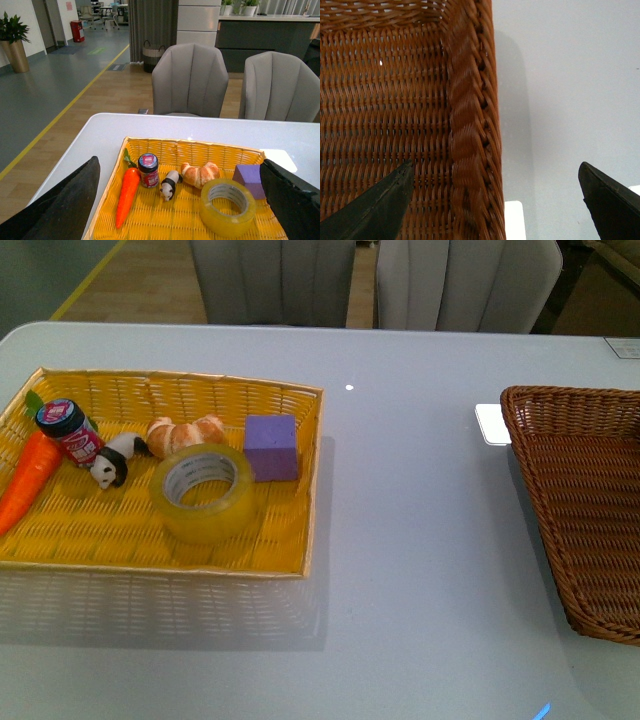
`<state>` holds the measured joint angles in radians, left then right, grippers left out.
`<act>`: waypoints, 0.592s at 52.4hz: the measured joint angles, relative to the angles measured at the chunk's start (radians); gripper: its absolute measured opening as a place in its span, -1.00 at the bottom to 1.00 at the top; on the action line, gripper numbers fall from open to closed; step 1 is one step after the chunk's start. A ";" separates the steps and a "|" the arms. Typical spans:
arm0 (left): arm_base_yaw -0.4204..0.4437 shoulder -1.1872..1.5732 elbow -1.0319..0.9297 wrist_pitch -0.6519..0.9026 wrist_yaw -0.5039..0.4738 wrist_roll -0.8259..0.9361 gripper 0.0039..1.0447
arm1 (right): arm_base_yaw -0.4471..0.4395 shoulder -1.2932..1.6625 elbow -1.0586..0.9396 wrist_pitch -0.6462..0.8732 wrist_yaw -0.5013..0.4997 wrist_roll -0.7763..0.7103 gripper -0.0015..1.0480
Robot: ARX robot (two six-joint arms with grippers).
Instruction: Move tape to another basket
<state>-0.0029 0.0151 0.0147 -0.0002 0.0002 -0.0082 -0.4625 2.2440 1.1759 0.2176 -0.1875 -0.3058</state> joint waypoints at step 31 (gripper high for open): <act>0.000 0.000 0.000 0.000 0.000 0.000 0.83 | 0.095 0.044 -0.071 0.031 0.008 0.016 -0.62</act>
<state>-0.0029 0.0151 0.0147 -0.0002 0.0002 -0.0082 -0.3679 2.2883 1.1049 0.2489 -0.1795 -0.2893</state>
